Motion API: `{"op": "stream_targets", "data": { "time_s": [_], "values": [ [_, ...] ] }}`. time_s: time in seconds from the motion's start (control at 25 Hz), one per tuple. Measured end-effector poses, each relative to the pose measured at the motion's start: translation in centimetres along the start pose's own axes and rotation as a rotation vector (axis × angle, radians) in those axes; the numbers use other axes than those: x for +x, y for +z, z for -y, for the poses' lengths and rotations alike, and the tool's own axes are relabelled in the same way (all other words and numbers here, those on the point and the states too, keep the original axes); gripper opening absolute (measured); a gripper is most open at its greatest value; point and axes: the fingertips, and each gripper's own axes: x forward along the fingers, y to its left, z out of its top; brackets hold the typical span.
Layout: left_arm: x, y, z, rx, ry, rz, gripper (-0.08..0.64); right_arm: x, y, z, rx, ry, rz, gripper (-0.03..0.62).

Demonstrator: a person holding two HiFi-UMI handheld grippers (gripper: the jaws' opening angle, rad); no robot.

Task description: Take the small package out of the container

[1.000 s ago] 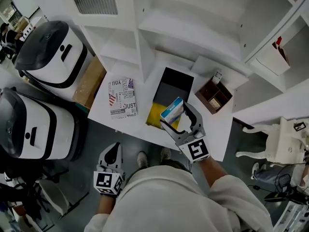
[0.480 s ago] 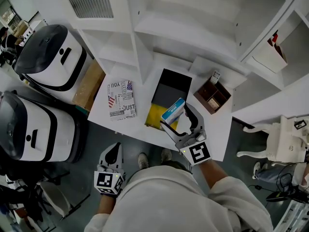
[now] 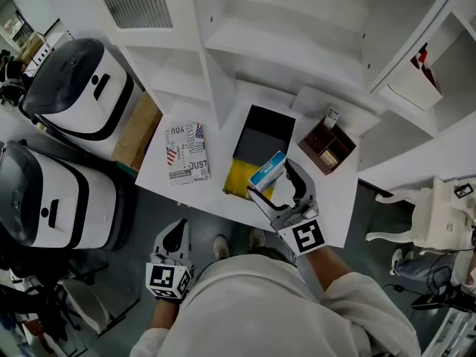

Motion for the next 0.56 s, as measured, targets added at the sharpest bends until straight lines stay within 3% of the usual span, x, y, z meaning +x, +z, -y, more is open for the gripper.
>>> {"op": "stream_targets", "data": {
  "time_s": [0.56],
  "values": [
    [0.44, 0.12, -0.41, -0.001, 0.001, 0.002, 0.008, 0.59, -0.17, 0.29, -0.002, 0.0, -0.004, 0.413]
  ]
}}
